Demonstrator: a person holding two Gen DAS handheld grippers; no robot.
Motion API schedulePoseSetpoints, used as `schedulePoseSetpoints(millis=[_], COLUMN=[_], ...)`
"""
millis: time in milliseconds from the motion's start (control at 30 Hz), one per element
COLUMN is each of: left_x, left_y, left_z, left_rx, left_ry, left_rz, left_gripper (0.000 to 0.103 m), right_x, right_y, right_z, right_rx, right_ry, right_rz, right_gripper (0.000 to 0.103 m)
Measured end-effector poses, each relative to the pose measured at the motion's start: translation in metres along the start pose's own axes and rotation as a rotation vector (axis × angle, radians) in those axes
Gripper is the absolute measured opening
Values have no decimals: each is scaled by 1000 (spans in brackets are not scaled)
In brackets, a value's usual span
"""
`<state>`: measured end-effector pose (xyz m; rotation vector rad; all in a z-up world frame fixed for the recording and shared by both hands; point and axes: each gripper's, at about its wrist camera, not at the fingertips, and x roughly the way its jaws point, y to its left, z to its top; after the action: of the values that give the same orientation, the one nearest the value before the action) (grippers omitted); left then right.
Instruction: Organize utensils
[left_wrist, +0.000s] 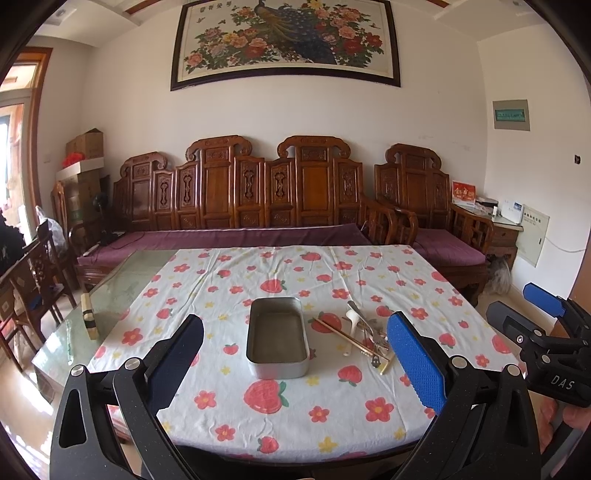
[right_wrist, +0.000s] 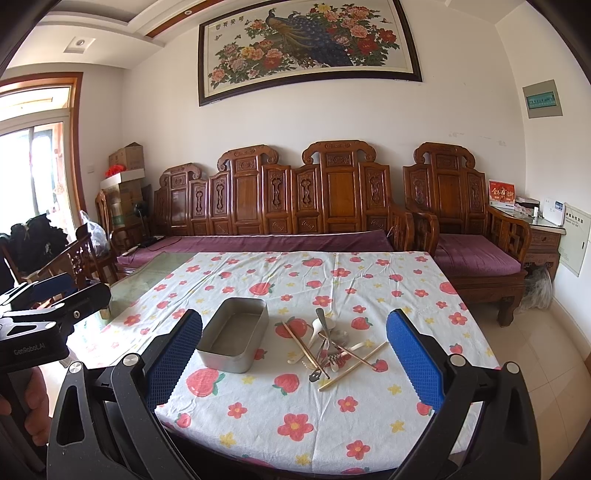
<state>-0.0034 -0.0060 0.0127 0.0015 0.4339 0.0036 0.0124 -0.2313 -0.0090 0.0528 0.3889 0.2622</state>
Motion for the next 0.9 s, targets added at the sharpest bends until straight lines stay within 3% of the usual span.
schedulePoseSetpoints(millis=[900], left_x=[-7], left_y=[-3], left_z=[7], left_rx=[5], left_ry=[-13], left_rz=[-7], left_gripper=[97], right_x=[-2], right_y=[-1], right_z=[-1], right_rx=[1], right_ry=[-2], right_rz=[0], right_gripper=[100])
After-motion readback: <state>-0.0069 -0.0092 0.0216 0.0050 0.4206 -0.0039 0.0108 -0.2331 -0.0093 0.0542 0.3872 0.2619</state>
